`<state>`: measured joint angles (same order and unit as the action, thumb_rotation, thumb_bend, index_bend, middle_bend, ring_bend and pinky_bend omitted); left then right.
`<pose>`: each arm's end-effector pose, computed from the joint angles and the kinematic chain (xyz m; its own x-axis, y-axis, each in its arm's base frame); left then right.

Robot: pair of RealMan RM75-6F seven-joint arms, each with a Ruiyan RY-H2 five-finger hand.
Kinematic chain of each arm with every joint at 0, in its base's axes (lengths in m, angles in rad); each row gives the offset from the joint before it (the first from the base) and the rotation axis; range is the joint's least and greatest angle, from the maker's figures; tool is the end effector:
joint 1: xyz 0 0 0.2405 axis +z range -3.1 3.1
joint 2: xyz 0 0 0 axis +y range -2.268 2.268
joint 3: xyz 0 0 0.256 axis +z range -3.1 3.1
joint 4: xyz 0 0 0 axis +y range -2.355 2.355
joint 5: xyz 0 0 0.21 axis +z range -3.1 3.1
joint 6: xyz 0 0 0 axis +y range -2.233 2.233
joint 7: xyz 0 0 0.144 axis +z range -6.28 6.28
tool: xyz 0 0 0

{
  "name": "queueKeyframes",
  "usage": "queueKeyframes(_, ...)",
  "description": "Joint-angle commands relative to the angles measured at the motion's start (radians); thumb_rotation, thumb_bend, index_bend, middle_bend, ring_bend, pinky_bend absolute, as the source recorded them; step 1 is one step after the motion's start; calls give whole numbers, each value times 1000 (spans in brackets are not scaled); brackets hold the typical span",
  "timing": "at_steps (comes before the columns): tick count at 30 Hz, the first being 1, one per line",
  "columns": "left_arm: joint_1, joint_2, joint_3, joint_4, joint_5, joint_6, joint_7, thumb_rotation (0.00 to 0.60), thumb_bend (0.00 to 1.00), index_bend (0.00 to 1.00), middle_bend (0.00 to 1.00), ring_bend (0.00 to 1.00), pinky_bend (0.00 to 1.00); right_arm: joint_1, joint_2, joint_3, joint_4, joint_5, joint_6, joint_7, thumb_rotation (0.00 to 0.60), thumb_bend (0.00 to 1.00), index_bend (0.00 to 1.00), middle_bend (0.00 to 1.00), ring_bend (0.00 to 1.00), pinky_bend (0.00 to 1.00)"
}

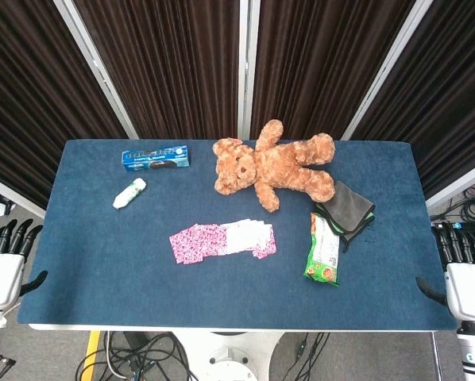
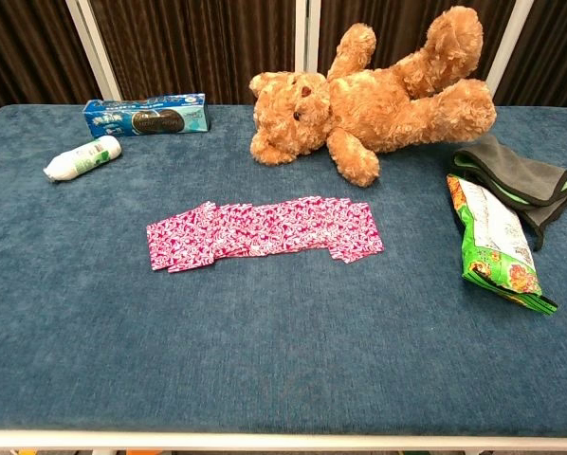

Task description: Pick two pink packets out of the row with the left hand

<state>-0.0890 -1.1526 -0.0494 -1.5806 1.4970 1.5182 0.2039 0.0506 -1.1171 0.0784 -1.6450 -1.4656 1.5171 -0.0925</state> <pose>-0.3121 0.1824 0.1557 0.5704 -0.0330 0.8207 0.8211 -0.0020 -0.5707 -0.3111 -0.1756 0.1667 0.4479 0.0382 0.8933 -0.8935 0.0556 0.4456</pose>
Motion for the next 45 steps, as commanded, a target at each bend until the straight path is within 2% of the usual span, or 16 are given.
queueKeyframes(1,1,7,3,-10,-6,-8,-10,600,171,133,78,4,123,-3,1,-6,-3,6,-11,7,600,101,0,0,0,0)
queueKeyframes(9,-1,5,6,-2,7,-7,-23,600,170,133,78,4,130,-6,20,5,-23,1,6,10,600,101,0,0,0,0)
queueKeyframes(15,-12,8,8,-8,16,-23,-45,600,171,131,79,18,250,-6,30,12,-44,9,4,32,600,101,0,0,0,0)
queueKeyframes(17,-17,4,6,-4,20,-26,-48,600,171,129,87,117,342,-6,35,10,-43,4,3,39,600,101,0,0,0,0)
queueKeyframes(19,-25,-4,2,2,21,-33,-40,600,178,128,168,283,484,-7,35,11,-35,5,4,38,600,101,0,0,0,0)
queueKeyframes(22,-46,10,12,-48,-11,-105,-6,600,227,116,533,669,873,-6,39,14,-34,12,1,26,600,101,0,0,0,0)
queueKeyframes(24,-71,34,25,-94,-18,-169,23,600,292,108,711,803,963,-5,42,19,-34,12,7,21,600,101,0,0,0,0)
queueKeyframes(25,-83,39,29,-102,-14,-188,46,600,332,108,774,826,975,-5,42,22,-34,12,10,21,600,101,0,0,0,0)
queueKeyframes(27,-114,36,32,-99,18,-216,108,600,391,109,825,849,984,-4,42,27,-35,14,13,28,600,101,0,0,0,0)
queueKeyframes(30,-165,10,26,-80,54,-262,164,600,459,118,844,855,974,0,47,33,-42,25,5,31,600,101,0,0,0,0)
queueKeyframes(37,-293,-90,8,-36,19,-454,151,600,488,127,854,854,952,10,41,36,-54,30,-6,-2,600,101,0,0,0,0)
queueKeyframes(45,-389,-219,5,37,-42,-597,171,600,506,128,853,854,952,14,46,42,-66,47,-15,-18,600,101,0,0,0,0)
